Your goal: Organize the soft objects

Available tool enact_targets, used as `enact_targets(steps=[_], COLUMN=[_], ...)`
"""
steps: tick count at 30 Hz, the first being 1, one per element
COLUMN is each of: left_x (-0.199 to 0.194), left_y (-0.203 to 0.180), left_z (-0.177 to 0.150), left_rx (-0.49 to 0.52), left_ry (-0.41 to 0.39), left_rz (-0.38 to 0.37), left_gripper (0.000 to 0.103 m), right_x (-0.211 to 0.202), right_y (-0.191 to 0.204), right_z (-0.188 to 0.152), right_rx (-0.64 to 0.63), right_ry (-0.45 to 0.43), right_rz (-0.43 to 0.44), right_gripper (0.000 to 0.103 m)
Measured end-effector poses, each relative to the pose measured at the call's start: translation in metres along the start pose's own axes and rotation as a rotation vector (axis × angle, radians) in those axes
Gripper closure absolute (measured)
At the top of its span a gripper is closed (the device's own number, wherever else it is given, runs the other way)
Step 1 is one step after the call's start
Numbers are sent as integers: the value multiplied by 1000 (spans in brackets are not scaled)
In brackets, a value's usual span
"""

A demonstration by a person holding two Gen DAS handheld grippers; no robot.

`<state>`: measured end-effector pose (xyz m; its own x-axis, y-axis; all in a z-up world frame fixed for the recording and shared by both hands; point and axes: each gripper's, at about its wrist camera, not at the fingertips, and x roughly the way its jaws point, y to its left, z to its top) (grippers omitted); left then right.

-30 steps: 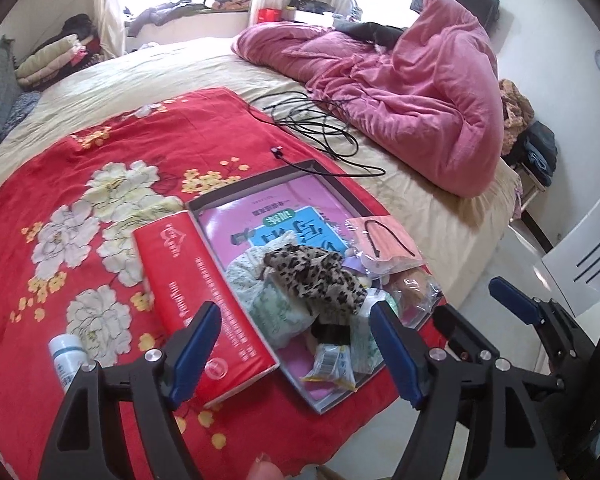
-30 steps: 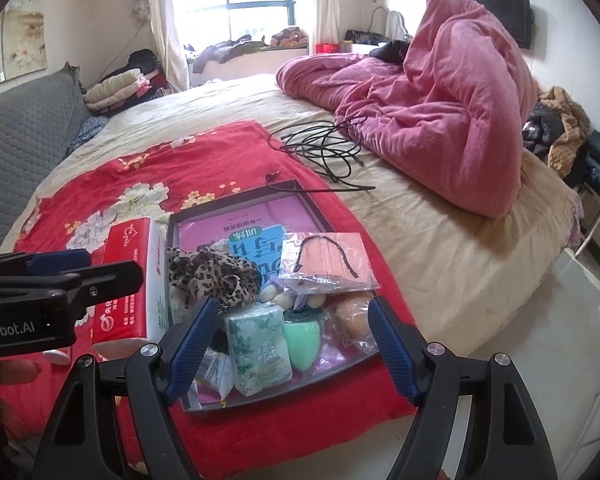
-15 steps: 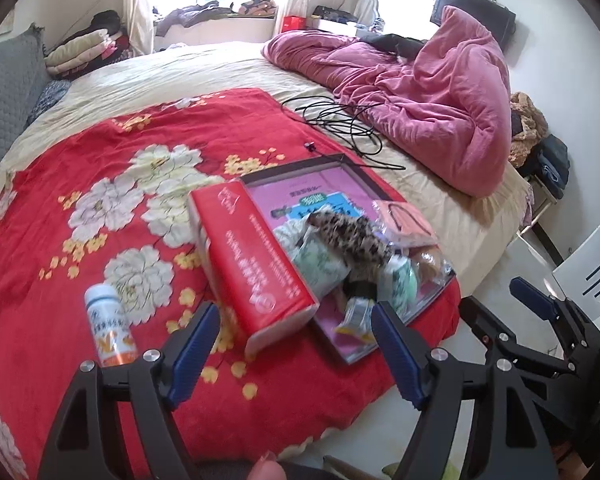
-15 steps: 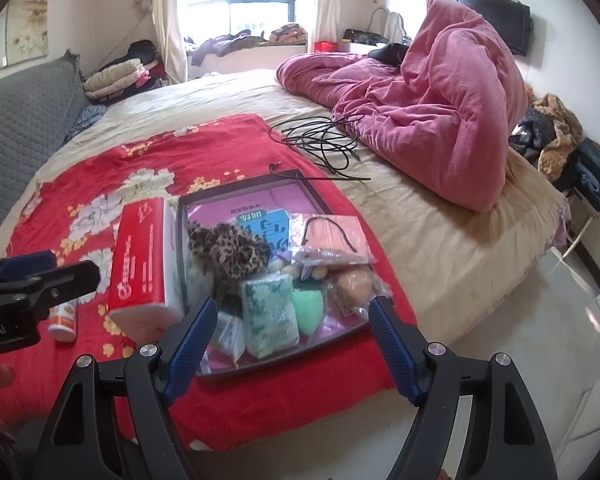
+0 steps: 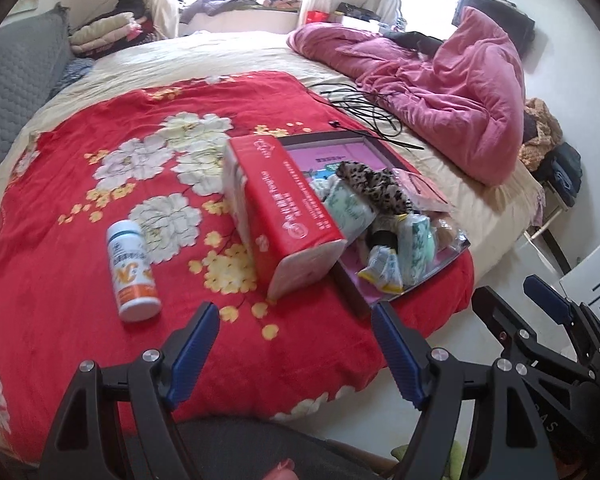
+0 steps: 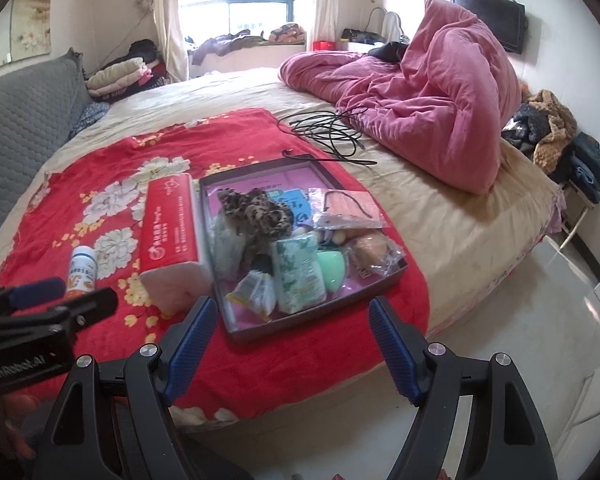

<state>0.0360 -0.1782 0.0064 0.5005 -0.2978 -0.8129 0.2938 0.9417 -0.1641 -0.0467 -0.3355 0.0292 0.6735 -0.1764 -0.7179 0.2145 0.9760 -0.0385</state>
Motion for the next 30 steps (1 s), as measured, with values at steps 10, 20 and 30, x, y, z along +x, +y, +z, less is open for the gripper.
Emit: enact_targets(steps=[10, 20, 30], left_x=[-4, 1, 10], left_y=[12, 6, 0], left_z=[-25, -32, -37], left_rx=[-29, -22, -16], left_ry=[8, 18, 38], left_rz=[36, 42, 47], left_gripper=[25, 25, 25], right_x=[4, 10, 17], right_y=[2, -3, -14], right_z=[-20, -29, -37], right_rx=[11, 27, 52], right_ry=[45, 65, 79], right_rz=[13, 15, -1], right_gripper=[24, 24, 24])
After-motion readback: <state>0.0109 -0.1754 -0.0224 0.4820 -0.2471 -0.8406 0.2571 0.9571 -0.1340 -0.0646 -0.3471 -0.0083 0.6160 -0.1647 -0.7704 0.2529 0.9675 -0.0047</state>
